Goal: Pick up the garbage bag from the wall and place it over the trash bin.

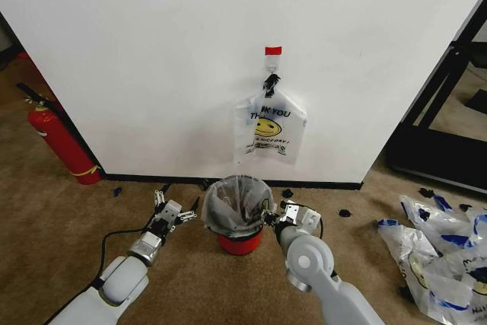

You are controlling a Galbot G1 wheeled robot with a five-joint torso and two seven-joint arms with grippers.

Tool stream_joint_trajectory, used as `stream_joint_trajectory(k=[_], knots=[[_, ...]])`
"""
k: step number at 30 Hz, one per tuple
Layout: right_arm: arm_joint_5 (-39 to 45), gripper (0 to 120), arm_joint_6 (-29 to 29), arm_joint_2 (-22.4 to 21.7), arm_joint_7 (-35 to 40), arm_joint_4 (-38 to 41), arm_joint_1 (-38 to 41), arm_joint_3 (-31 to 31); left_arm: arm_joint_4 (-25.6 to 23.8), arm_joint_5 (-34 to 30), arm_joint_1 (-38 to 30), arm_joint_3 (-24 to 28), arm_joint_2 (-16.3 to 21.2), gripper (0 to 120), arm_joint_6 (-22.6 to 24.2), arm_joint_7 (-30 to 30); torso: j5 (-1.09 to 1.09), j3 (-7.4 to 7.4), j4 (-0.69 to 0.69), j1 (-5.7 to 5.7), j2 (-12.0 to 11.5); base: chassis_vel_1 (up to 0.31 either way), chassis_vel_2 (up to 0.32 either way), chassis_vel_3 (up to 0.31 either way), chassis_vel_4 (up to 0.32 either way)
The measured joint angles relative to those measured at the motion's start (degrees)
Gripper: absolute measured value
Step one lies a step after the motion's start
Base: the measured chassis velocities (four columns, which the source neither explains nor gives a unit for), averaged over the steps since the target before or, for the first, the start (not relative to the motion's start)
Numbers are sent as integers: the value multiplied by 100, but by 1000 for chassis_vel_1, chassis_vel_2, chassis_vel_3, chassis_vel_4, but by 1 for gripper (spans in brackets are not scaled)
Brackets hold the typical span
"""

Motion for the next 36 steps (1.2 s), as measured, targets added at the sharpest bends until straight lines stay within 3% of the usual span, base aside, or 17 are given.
stream_joint_trajectory(k=[7,12,14,15,16,20,26,36], knots=[[-1000,84,231,-591,-968,781,-911,156,-242,-328,41,-285,-107,100,11,-94,1,-1,-2,0,0,0,0,0,0],[-2635,98,1251,-839,-2104,986,-1565,434,-624,-879,202,-522,-380,100,58,-310,1,-1,-3,-1,0,0,0,0,0],[-3581,100,2341,-819,-2564,847,-1765,657,-917,-1383,356,-687,-626,100,58,-340,0,-2,-3,-1,1,0,0,0,0],[-3581,100,2341,-819,-2564,847,-1765,657,-917,-1383,356,-687,-626,100,58,-340,0,-2,-3,-1,1,0,0,0,0],[-4108,100,3058,-756,-2825,666,-1820,795,-1084,-1665,460,-802,-801,100,3,-289,1,-2,-3,-1,1,0,0,0,0],[-5660,100,4511,-421,-3434,161,-1990,1465,-1419,-2271,766,-1110,-1248,100,-443,-39,2,-2,-2,-1,1,0,0,0,0],[-6282,100,5027,16,-3470,44,-2402,2103,-1388,-2327,985,-1437,-1530,100,-1140,557,-1,-2,-2,-1,1,0,0,0,0],[-7003,100,5608,1231,-3488,475,-3019,2721,-1733,-1983,1314,-1998,-2065,100,-1272,817,0,-2,-2,-1,1,0,0,0,0]])
